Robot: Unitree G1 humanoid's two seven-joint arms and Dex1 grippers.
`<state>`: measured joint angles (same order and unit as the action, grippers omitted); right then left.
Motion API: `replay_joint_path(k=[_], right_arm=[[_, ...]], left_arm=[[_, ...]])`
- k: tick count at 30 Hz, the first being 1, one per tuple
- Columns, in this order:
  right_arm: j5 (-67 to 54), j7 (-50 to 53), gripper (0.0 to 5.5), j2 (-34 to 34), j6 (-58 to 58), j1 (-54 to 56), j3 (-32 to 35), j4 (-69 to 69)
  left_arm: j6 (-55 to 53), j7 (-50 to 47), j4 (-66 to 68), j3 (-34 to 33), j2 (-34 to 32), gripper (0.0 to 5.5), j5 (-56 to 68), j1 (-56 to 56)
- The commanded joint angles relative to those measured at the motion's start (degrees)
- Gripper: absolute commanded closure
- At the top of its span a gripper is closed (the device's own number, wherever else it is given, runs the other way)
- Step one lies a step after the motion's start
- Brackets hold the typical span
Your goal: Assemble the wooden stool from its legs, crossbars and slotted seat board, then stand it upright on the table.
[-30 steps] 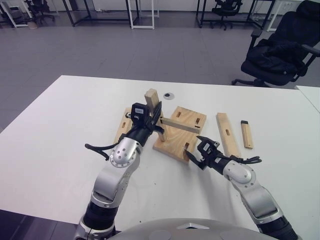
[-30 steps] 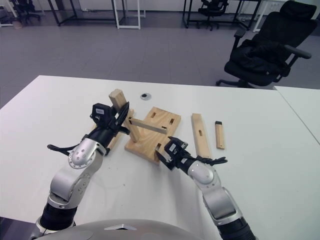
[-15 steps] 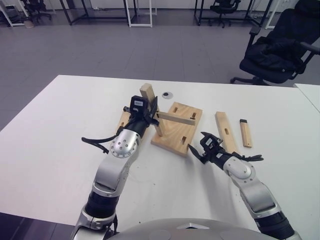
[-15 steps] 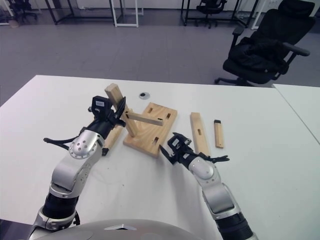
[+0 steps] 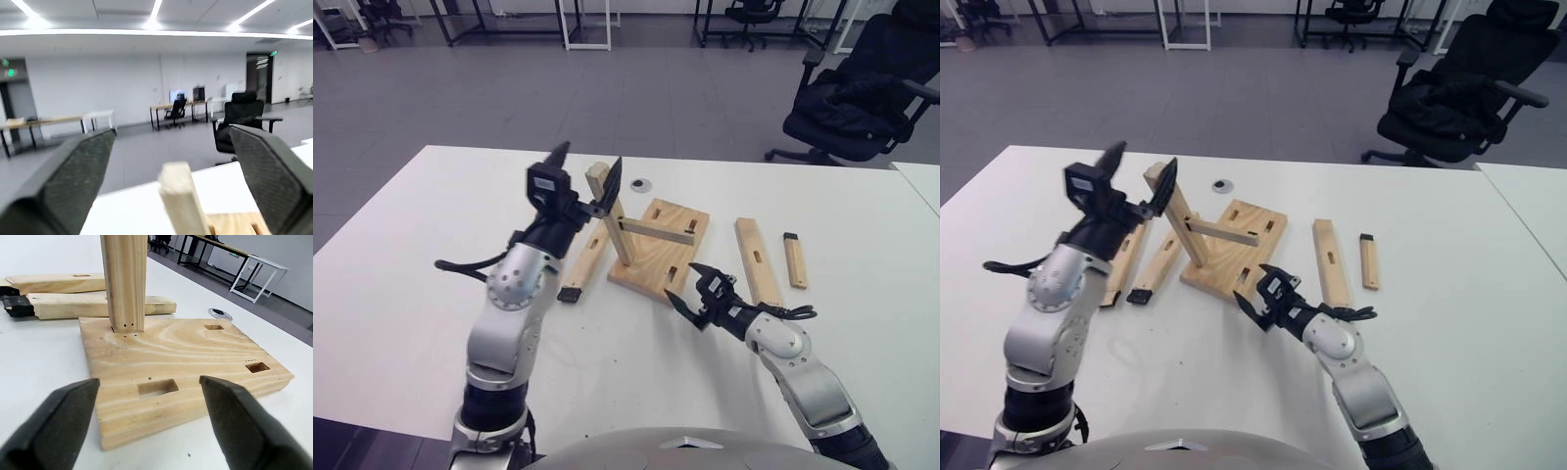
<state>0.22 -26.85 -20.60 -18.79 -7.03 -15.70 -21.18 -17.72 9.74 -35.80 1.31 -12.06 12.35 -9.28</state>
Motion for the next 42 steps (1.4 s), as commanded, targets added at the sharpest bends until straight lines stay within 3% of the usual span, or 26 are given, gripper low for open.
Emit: replay_joint_path(k=[1,4,9,19,25,31,42], right_arm=[[4.0,-1.2,1.68,-1.7,1.3,4.1,-3.1,3.5],[6.0,-4.4,1.68,-2.5,2.6,8.4,-6.5,8.0],[5.5,-8.7,1.68,-3.2,4.0,12.6,-7.1,13.7],[-0.8,-20.6,1.68,-13.5,1.6,10.4,-1.3,15.7],[-2.2,-20.7,1.68,-15.4,6.6,12.4,2.4,17.1],[-7.4,-19.8,1.68,-14.1,9.3,8.5,6.6,7.1],[-9.9,-12.0,1.68,-13.5,0.4,-0.7,13.6,-1.3]], left_arm=[[8.9,0.7,1.8,-8.1,-1.7,0.70,-0.8,4.2],[13.7,2.2,8.3,-9.7,-2.3,0.70,-2.6,10.5],[7.3,7.1,18.7,-4.1,-5.7,0.70,-5.2,9.4],[-7.9,13.2,22.8,4.5,-8.9,0.70,-7.0,5.4],[-15.0,11.7,23.8,5.9,-8.3,0.70,-7.6,5.1],[-17.9,9.2,26.7,8.4,-7.8,0.70,-10.7,6.2],[-21.3,10.4,24.0,6.5,-7.7,2.63,-9.0,8.2]])
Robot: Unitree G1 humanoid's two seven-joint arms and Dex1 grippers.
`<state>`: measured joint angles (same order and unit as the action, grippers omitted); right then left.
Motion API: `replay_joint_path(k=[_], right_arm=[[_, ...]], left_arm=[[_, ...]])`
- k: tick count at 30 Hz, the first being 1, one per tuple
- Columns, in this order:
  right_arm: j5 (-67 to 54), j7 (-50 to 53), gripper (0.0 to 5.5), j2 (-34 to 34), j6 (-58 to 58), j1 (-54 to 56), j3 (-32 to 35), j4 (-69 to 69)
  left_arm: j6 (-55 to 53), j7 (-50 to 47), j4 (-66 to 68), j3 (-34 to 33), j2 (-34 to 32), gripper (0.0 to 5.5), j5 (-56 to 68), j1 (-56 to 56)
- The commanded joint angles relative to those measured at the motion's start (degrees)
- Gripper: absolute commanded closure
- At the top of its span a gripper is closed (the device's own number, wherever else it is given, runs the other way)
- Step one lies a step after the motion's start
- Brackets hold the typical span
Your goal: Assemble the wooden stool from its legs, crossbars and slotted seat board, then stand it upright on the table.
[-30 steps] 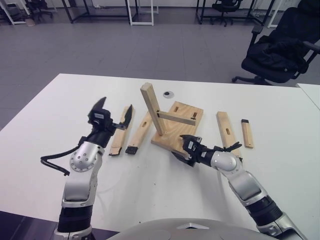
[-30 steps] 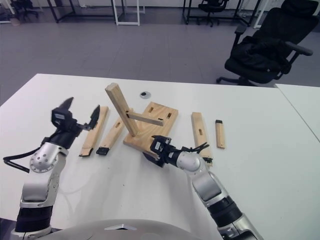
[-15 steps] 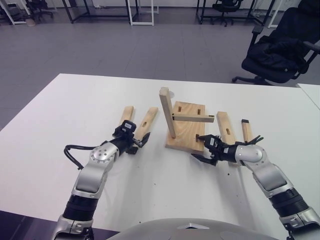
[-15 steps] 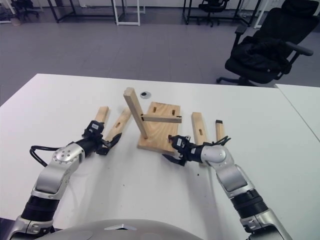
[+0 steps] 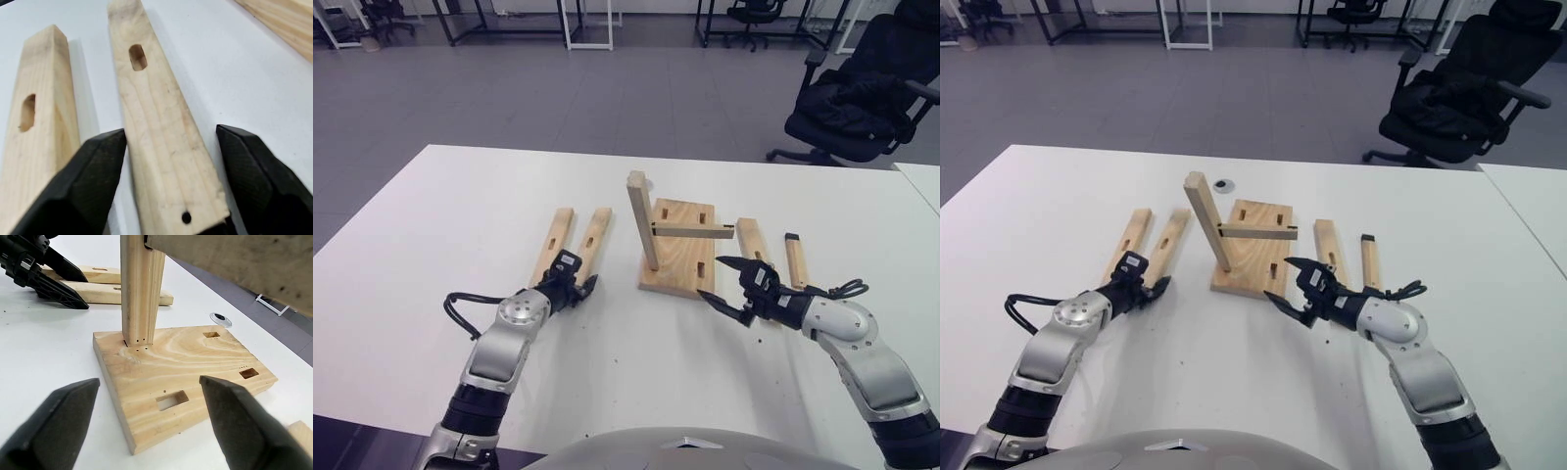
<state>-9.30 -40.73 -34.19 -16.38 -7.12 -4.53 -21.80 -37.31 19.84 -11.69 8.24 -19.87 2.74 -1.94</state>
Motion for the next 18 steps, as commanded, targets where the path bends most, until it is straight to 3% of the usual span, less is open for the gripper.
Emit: replay_joint_path(k=[1,5,9,13,18], right_arm=[[-0.3,2.5,1.68,-0.1,-2.3,-0.7,3.2,-0.5],[-1.4,4.2,1.68,0.0,-4.0,-0.1,7.0,-0.5],[-1.3,8.9,1.68,-0.4,-7.7,4.9,13.2,5.2],[-5.0,13.8,1.68,0.7,-12.3,11.2,20.7,8.8],[-26.0,18.3,1.68,8.7,-23.4,28.4,27.6,5.5]], left_arm=[[-1.7,0.3,0.0,-0.6,0.3,2.81,0.9,0.8],[-1.0,0.7,0.5,-1.0,0.0,3.43,1.4,0.2],[2.6,0.5,-1.6,-3.7,2.7,3.43,4.2,-1.0],[4.5,0.9,-8.1,-11.1,4.1,3.43,10.6,-5.1],[10.2,6.6,-8.7,-15.3,-2.1,3.43,13.4,-16.7]])
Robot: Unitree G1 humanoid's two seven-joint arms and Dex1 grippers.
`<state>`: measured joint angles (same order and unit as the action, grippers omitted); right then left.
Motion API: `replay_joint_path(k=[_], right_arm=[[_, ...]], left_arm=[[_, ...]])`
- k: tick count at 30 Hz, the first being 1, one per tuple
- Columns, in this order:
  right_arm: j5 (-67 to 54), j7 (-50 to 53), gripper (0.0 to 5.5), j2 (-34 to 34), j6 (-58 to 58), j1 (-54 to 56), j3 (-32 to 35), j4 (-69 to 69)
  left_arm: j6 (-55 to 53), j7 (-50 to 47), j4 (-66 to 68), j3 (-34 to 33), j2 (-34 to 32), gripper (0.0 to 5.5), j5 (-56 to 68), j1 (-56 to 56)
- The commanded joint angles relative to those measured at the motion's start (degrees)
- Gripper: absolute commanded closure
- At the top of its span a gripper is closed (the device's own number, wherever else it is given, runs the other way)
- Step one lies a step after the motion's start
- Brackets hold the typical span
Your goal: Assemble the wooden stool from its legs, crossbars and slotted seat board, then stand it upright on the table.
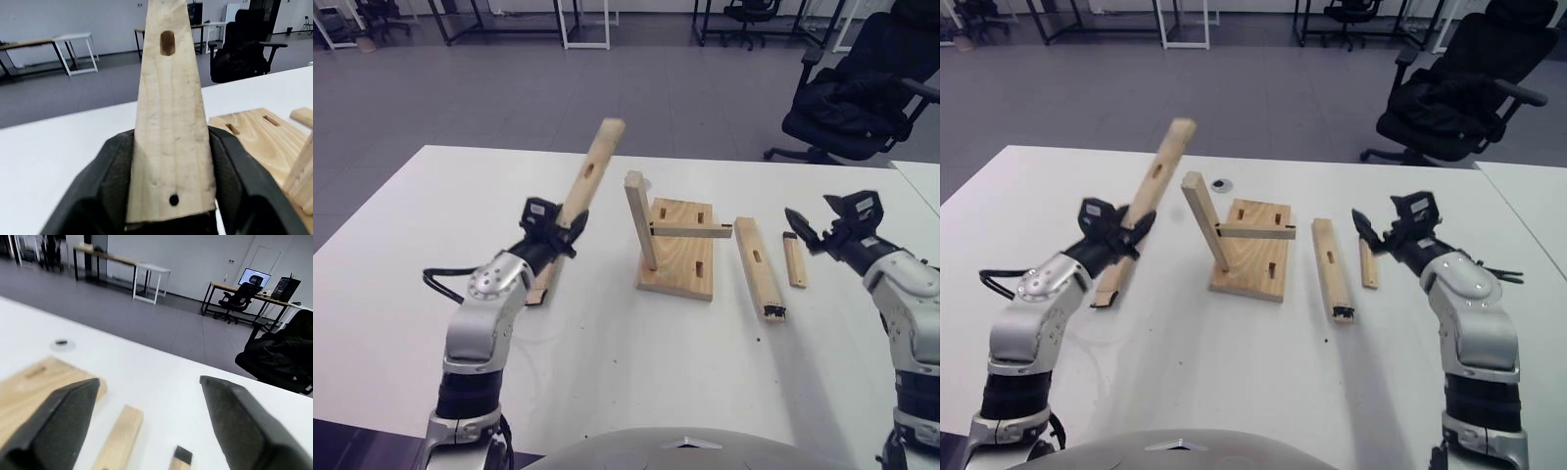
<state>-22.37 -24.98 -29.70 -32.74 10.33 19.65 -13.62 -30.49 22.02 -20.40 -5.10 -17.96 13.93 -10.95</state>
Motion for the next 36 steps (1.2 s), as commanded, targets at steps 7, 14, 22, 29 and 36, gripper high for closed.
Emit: replay_joint_path(k=[7,14,22,29,36], right_arm=[[-45.1,19.2,1.68,18.1,-16.0,33.4,5.3,0.1],[-56.5,26.7,1.68,21.1,-13.3,38.4,6.5,6.2],[-61.9,27.9,1.68,19.5,-12.0,37.5,5.6,6.4],[-62.9,29.7,3.19,19.4,-11.3,34.6,3.8,5.5],[-64.3,32.3,4.42,20.5,-8.9,32.1,2.6,2.2]], left_arm=[[8.6,11.4,2.8,1.7,-6.9,3.43,3.0,-21.4],[11.7,14.2,3.1,6.2,-5.4,3.43,3.7,-23.9],[14.0,18.2,3.3,8.2,-6.6,3.43,3.8,-22.3],[16.7,19.8,4.1,8.9,-8.0,3.43,1.9,-22.2],[17.9,19.7,4.9,9.3,-8.1,3.43,0.6,-22.5]])
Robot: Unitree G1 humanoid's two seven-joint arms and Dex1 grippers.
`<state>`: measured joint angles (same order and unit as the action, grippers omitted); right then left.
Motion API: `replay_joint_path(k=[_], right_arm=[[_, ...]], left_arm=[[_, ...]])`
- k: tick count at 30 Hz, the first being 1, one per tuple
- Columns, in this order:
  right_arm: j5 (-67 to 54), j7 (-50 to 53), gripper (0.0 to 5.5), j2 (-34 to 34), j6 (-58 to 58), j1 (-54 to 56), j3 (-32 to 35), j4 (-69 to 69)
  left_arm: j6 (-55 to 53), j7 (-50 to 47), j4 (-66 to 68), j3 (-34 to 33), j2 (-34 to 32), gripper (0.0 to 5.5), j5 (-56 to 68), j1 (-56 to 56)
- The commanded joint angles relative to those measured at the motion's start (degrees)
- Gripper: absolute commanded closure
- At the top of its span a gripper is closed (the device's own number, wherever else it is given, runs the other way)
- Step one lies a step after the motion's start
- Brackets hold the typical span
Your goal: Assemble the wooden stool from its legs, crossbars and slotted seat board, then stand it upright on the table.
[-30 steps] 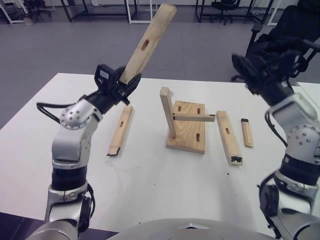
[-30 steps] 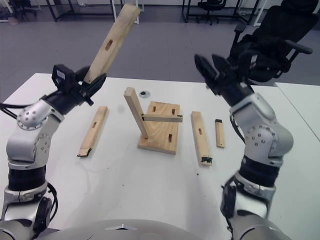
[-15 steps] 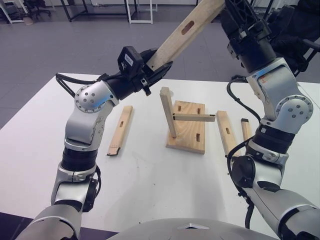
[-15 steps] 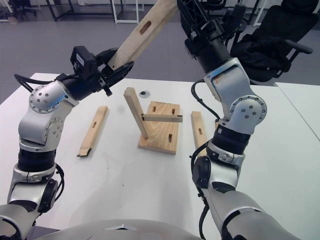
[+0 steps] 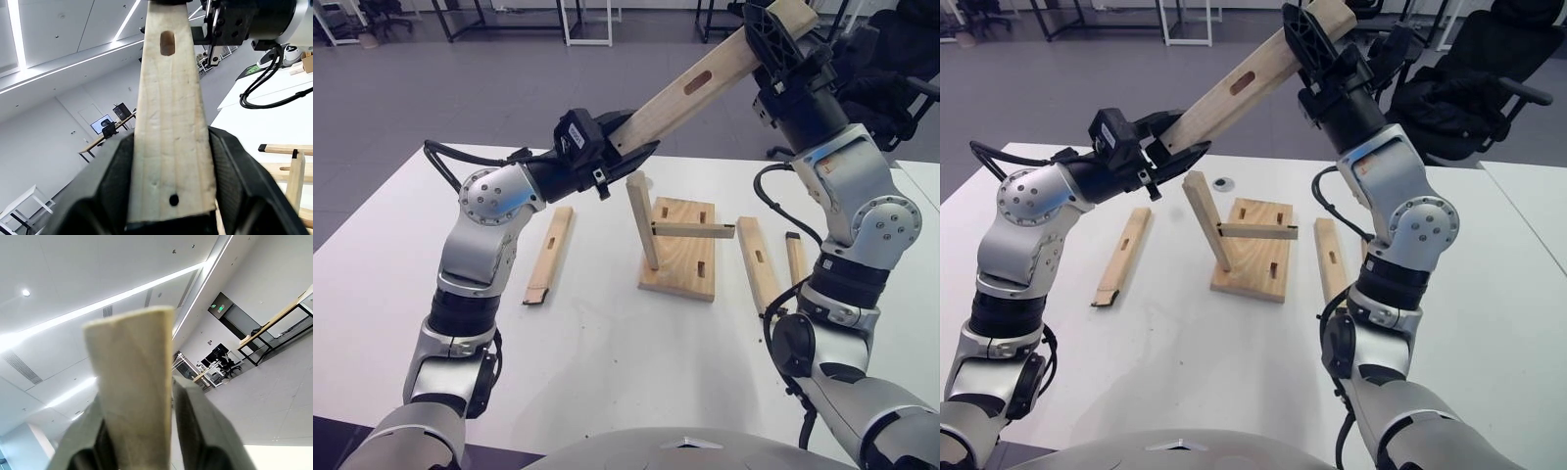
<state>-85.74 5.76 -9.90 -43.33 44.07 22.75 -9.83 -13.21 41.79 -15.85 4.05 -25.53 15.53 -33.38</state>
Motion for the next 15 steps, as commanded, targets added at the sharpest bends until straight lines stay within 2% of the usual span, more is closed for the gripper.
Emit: replay_joint_path(k=[1,2,3,6,10,14,15], right_arm=[[-0.8,2.1,4.47,0.8,2.3,-2.1,-0.6,-2.0],[0.3,2.6,4.47,0.8,3.2,-2.9,-0.7,-2.5],[5.1,2.4,4.47,-0.3,4.6,-4.3,-1.4,-3.6],[11.7,5.0,4.48,-1.0,8.8,-12.0,0.9,-7.9],[13.3,8.4,4.48,-3.6,9.6,-22.0,5.1,-13.1],[15.1,12.2,4.48,-4.7,7.5,-31.1,4.5,-14.9],[15.0,13.5,4.48,-4.3,6.9,-33.6,4.0,-16.1]], left_arm=[[0.7,-0.3,0.5,0.2,-0.5,3.43,-1.2,-0.1],[0.2,-0.5,0.7,0.2,-0.5,3.43,-1.2,-0.1],[-0.6,-1.1,0.9,0.0,-0.2,3.04,-1.1,0.0],[-2.0,-3.6,1.2,-0.8,0.9,2.58,-0.9,0.7],[-3.0,-6.9,1.1,-4.3,1.5,1.97,0.7,1.0],[-2.5,-8.1,0.9,-2.4,2.3,1.29,-1.3,2.8],[-2.3,-8.2,0.9,-1.6,2.4,1.26,-1.9,3.4]])
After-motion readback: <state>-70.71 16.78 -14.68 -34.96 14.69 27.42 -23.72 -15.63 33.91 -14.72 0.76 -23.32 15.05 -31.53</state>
